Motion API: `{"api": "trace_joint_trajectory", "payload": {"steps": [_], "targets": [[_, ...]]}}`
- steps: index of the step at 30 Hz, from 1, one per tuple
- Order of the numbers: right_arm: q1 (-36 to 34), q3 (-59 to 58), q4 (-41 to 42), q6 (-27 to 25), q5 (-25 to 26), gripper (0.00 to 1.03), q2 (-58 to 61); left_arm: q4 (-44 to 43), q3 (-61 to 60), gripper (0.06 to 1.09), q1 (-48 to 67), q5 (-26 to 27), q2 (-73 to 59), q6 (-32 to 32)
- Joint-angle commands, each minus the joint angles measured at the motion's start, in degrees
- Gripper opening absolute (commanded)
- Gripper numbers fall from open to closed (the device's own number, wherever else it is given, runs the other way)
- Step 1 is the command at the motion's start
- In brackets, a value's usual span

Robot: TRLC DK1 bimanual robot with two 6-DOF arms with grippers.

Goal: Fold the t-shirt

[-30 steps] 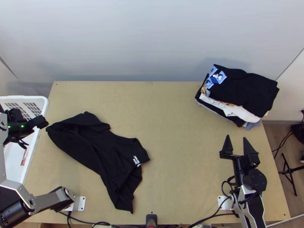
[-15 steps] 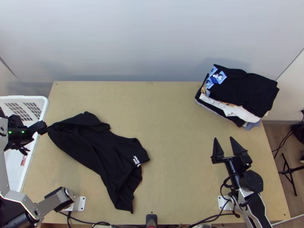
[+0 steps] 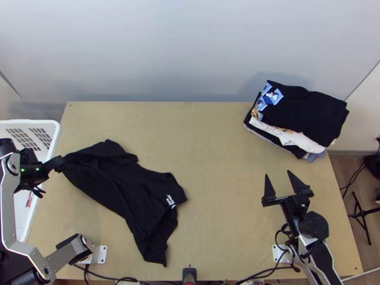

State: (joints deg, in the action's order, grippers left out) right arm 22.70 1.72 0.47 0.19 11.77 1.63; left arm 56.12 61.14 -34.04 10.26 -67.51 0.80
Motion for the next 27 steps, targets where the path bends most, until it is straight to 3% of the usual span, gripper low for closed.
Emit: {"api": "trace_joint_trajectory", "payload": {"steps": [1, 7, 10, 12, 16, 18, 26, 27], "targets": [[5.3, 10.0, -2.6, -0.5, -0.1, 0.98, 13.8, -3.4, -3.1, 1.04, 1.3, -0.4, 0.3, -0.7], [10.2, 35.3, -18.9, 12.9, -3.4, 0.98, 42.5, -4.3, -3.7, 1.04, 2.3, -0.4, 0.3, -1.9], [15.1, 44.9, -26.8, 24.8, -8.2, 0.98, 52.0, -5.1, -4.4, 1.04, 2.3, -0.4, 0.2, -2.3], [16.8, 47.8, -27.4, 34.5, -12.9, 0.98, 56.0, -6.0, -5.2, 1.04, 2.3, -0.4, 0.2, -2.6], [22.7, 50.2, -28.5, 51.9, -13.4, 0.98, 62.6, -7.3, -6.6, 1.04, 2.4, -0.4, -0.1, -2.6], [24.8, 51.4, -28.7, 59.2, -18.4, 0.98, 67.2, -7.5, -6.7, 1.04, 2.5, -0.4, -0.2, -2.6], [32.1, 55.2, -29.2, 76.9, -40.2, 0.98, 82.7, -8.2, -7.8, 1.04, 2.6, -0.4, -0.2, -1.9], [33.2, 55.5, -29.0, 77.8, -40.5, 0.98, 83.9, -8.2, -7.9, 1.04, 2.6, -0.4, -0.2, -1.9]]}}
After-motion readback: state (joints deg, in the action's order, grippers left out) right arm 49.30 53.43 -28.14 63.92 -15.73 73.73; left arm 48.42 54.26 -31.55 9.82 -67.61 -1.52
